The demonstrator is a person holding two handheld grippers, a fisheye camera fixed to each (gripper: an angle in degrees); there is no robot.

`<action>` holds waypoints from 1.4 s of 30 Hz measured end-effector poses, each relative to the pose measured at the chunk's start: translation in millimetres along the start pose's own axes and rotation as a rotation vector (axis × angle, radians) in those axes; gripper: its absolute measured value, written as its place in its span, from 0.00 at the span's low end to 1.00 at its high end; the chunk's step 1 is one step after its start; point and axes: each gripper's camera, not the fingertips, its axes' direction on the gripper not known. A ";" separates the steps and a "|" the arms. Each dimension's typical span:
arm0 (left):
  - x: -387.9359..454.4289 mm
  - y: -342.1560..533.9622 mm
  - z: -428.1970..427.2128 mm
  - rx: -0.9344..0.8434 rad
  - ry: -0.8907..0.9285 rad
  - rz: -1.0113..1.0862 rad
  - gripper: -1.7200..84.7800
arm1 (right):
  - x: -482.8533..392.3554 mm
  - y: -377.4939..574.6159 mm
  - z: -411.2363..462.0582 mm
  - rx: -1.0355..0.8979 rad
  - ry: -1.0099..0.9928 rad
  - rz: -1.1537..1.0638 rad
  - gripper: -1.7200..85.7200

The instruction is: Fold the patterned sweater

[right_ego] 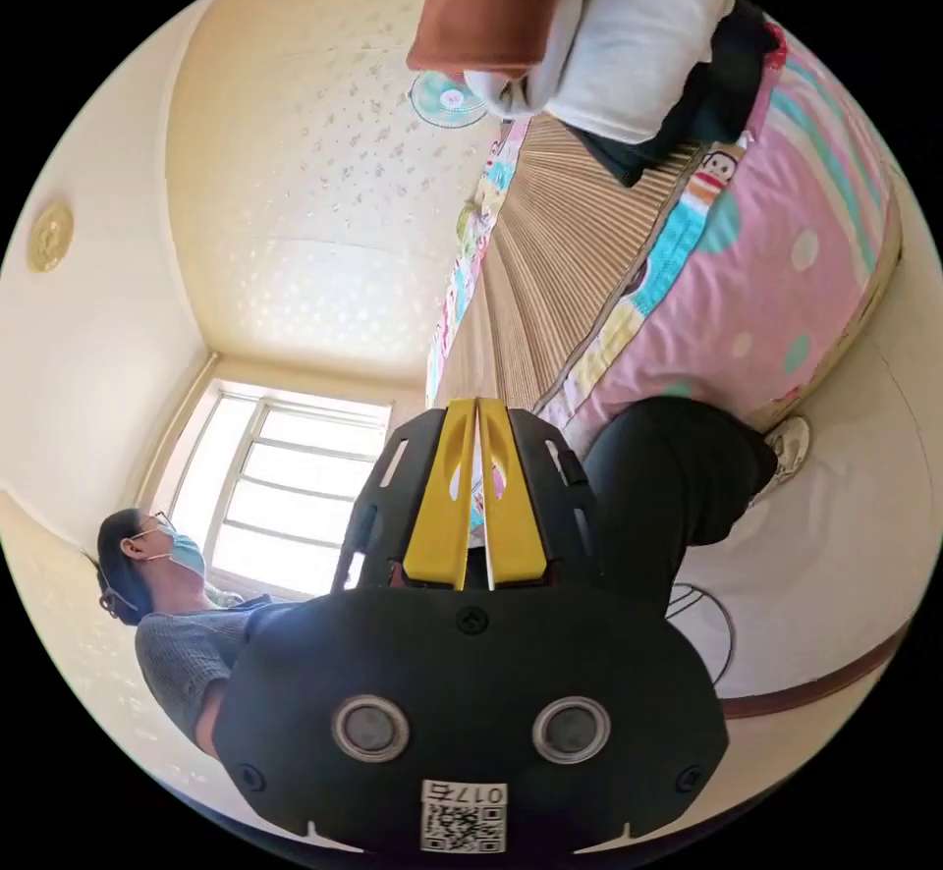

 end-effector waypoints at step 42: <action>240.9 341.6 -145.7 0.109 0.203 0.544 0.17 | 71.0 -32.3 200.0 -0.666 -0.055 -0.113 0.02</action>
